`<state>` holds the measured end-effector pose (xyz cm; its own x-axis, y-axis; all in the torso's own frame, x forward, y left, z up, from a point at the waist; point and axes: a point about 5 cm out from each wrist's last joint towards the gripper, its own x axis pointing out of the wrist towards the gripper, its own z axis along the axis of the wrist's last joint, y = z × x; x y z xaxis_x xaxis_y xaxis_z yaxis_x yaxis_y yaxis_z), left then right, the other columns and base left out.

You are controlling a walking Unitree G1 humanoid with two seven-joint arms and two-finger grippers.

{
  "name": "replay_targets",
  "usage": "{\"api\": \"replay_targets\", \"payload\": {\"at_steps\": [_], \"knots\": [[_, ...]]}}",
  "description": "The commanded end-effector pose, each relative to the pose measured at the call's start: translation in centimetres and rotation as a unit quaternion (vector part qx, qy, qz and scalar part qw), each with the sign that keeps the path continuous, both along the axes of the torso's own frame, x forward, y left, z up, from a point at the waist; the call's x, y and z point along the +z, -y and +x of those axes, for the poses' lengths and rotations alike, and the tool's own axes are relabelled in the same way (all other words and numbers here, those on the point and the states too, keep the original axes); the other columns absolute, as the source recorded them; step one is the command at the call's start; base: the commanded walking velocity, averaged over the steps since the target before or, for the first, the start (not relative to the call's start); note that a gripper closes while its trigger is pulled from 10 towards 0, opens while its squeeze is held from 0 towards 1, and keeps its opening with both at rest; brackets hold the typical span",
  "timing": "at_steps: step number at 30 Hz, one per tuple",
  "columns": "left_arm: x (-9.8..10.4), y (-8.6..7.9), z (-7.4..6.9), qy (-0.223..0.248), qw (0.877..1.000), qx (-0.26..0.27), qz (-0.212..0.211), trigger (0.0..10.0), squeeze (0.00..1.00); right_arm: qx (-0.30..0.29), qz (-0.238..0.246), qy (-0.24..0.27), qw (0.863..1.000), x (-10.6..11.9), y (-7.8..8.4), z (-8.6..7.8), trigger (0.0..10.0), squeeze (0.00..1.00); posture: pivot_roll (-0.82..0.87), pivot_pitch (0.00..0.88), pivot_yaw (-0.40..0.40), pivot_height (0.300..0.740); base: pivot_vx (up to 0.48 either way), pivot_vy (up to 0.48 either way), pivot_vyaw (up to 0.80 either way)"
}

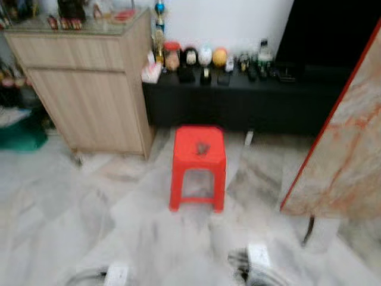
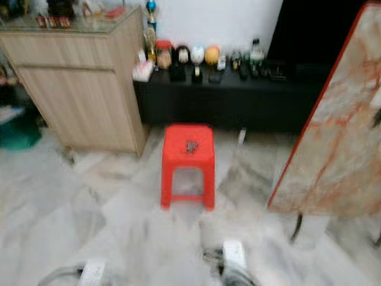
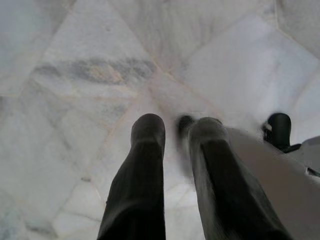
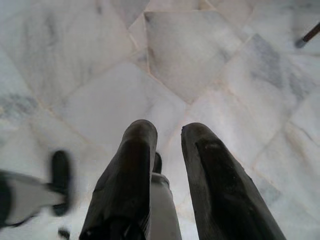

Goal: Hang keys on a hook

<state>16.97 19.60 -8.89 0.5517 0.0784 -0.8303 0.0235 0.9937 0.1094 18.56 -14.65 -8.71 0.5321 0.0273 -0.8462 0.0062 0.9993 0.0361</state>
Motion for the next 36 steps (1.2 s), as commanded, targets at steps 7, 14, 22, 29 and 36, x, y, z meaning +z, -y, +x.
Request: {"api": "replay_targets", "payload": {"at_steps": [7,14,22,29,36], "knots": [[-0.08,-0.14,-0.26,0.0,1.0,-0.006,0.008,10.0,0.0,0.006,0.004,0.008,1.0,0.28,-0.64,0.57,10.0,0.0,-0.01,0.0,-0.059,0.74,0.0,0.0,0.0],[-0.09,-0.01,-0.23,-0.002,1.0,-0.015,0.011,10.0,0.0,0.007,0.003,0.009,1.0,0.29,-0.55,0.59,10.0,0.0,0.0,0.0,-0.062,0.74,0.0,0.0,0.0],[0.03,-0.2,-0.04,0.003,1.0,-0.01,0.012,10.0,0.0,0.009,-0.001,0.009,1.0,0.31,-0.5,0.63,10.0,0.0,0.0,0.0,-0.067,0.74,0.032,0.0,0.0],[0.1,-0.16,0.13,0.005,1.0,-0.011,0.012,10.0,0.0,0.007,0.003,0.009,1.0,0.31,-0.53,0.64,10.0,0.0,0.0,0.0,-0.068,0.74,0.277,0.0,0.0],[0.07,-0.17,0.04,0.004,1.0,-0.012,0.01,10.0,0.0,0.004,0.002,0.009,1.0,0.32,-0.52,0.65,10.0,0.0,0.0,0.0,-0.068,0.74,0.283,0.0,0.0]]}}
